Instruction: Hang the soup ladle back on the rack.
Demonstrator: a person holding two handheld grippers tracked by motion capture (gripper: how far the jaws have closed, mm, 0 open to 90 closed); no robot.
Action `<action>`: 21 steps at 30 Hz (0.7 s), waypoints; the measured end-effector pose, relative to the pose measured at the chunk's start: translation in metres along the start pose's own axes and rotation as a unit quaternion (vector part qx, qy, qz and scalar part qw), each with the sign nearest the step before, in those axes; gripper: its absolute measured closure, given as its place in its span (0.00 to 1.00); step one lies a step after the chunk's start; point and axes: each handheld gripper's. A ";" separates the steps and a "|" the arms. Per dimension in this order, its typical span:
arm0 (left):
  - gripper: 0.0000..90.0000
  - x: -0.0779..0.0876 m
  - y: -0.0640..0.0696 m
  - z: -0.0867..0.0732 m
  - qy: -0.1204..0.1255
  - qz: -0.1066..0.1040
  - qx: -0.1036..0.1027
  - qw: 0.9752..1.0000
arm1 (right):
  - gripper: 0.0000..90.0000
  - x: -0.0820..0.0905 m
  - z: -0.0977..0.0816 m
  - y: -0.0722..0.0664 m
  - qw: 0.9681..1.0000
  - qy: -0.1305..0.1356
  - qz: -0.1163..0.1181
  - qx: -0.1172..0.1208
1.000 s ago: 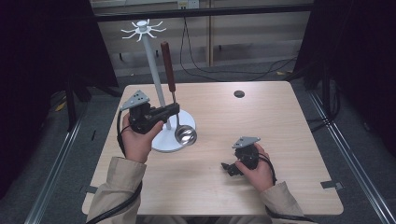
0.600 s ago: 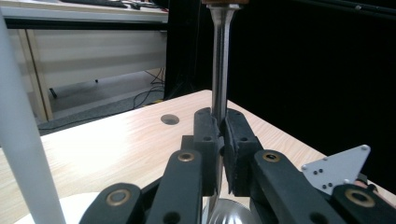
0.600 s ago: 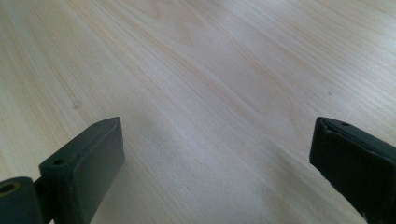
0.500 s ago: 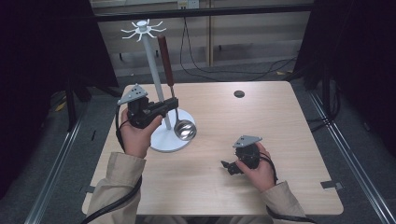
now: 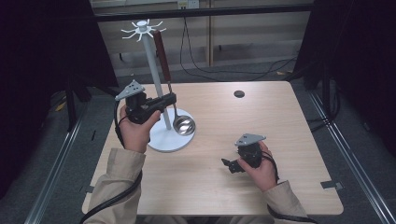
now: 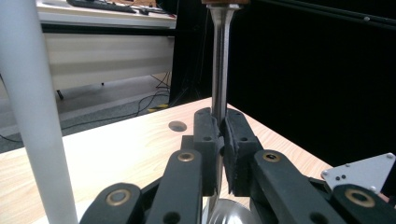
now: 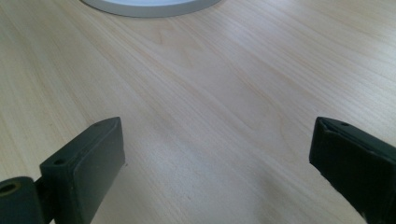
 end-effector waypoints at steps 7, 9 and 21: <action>0.94 0.000 -0.004 0.001 0.002 0.006 0.000 1.000 | 0.03 0.001 0.000 0.002 1.000 0.002 0.001 -0.003; 0.94 0.000 -0.005 0.001 0.002 0.007 -0.003 1.000 | 0.03 0.002 0.000 0.003 1.000 0.004 0.003 -0.005; 0.94 0.002 -0.014 -0.001 0.001 0.021 -0.001 1.000 | 0.03 0.004 0.001 0.005 1.000 0.009 0.003 -0.009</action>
Point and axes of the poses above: each handheld gripper's, and its own axes: x roughly backward along the jaws, z roughly out of its top, y roughly to its right, and after that the axes turned 13 degrees about -z, right-handed
